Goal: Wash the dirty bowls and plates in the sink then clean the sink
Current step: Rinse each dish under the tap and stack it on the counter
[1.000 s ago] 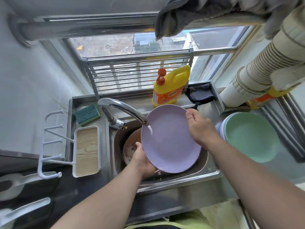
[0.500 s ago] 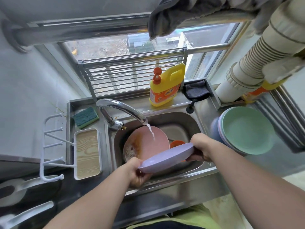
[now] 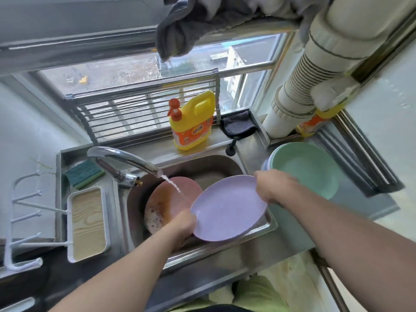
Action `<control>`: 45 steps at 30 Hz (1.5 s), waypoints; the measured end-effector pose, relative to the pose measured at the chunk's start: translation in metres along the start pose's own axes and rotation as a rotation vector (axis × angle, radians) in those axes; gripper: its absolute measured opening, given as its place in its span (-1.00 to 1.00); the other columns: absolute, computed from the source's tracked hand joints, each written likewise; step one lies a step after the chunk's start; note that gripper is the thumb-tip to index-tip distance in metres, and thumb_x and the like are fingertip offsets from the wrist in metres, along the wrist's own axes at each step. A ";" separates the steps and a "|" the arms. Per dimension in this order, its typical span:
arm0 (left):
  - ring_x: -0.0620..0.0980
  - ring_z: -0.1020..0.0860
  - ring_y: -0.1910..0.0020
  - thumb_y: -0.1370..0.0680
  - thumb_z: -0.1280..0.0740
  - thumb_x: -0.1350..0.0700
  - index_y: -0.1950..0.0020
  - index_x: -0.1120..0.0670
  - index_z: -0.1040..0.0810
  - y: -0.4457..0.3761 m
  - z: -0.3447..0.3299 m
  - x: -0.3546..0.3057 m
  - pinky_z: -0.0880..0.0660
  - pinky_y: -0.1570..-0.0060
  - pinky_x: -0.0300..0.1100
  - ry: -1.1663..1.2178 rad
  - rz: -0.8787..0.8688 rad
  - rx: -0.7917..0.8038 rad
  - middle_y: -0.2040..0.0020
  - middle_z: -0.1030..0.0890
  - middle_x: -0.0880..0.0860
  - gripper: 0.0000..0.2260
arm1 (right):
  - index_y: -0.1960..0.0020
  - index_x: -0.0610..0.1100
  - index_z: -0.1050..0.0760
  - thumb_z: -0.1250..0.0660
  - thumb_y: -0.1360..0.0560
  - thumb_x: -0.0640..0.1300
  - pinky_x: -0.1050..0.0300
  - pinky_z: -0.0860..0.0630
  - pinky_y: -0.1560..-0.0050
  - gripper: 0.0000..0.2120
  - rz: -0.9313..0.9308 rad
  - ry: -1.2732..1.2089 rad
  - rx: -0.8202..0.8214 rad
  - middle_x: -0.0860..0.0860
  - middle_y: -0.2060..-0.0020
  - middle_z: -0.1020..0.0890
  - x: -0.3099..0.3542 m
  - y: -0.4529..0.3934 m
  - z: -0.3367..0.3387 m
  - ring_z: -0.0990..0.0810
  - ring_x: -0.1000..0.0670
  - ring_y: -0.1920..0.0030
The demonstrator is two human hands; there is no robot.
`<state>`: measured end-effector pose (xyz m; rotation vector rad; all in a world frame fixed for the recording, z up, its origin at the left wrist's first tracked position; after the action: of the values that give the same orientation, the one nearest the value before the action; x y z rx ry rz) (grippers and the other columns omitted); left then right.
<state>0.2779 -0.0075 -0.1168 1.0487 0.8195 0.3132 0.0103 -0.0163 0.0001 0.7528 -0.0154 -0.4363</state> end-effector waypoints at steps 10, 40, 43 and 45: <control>0.16 -0.61 -0.04 -0.63 -0.16 0.05 -0.34 -0.18 -0.38 0.020 -0.108 -0.168 -0.55 -0.13 0.10 0.062 -0.485 -0.243 -0.08 -0.65 0.03 -0.71 | -0.54 0.27 -0.08 -0.09 -0.67 0.05 -0.11 -0.52 -0.08 -0.52 -0.103 -0.428 -0.325 -0.22 -0.15 -0.60 -0.202 -0.012 -0.009 -0.60 -0.31 -0.12; 0.17 -0.53 -0.07 -0.63 -0.26 0.14 -0.17 0.06 -0.65 -0.045 -0.020 -0.001 -0.44 -0.10 -0.08 -0.111 0.096 -0.573 -0.13 -0.63 0.11 -0.79 | -0.25 -0.04 -0.58 -0.15 -0.64 0.01 -0.09 -0.58 -0.02 -0.69 0.634 -0.566 -0.413 -0.06 -0.09 -0.68 0.009 -0.055 -0.033 -0.64 -0.18 -0.10; 0.32 -0.51 -0.23 -0.62 -0.23 0.07 -0.44 0.00 -0.48 -0.052 0.016 0.069 -0.47 -0.29 0.01 -0.046 0.347 -0.582 -0.35 -0.45 0.28 -0.62 | -0.33 -0.08 -0.47 -0.13 -0.67 -0.01 -0.06 -0.48 -0.03 -0.69 0.567 -0.462 -0.173 -0.15 -0.18 -0.64 0.082 -0.068 -0.070 -0.59 -0.25 -0.19; 0.33 -0.50 -0.25 -0.62 -0.28 -0.08 -0.53 0.00 -0.34 -0.060 0.030 0.104 -0.46 -0.35 0.07 0.050 0.434 -0.522 -0.36 -0.42 0.28 -0.51 | -0.44 -0.10 -0.34 -0.10 -0.68 -0.01 -0.06 -0.42 0.02 -0.63 0.479 -0.404 -0.036 -0.23 -0.22 -0.61 0.116 -0.080 -0.097 -0.59 -0.28 -0.20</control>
<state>0.3615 0.0054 -0.2079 0.7147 0.5028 0.8749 0.1018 -0.0492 -0.1405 0.5901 -0.5546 -0.1231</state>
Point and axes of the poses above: each hand's wrist, its own y-axis away from the middle knuckle, its own z-axis out of the back of the hand, x = y × z, the point moved 5 cm from there along -y, towards the middle knuckle
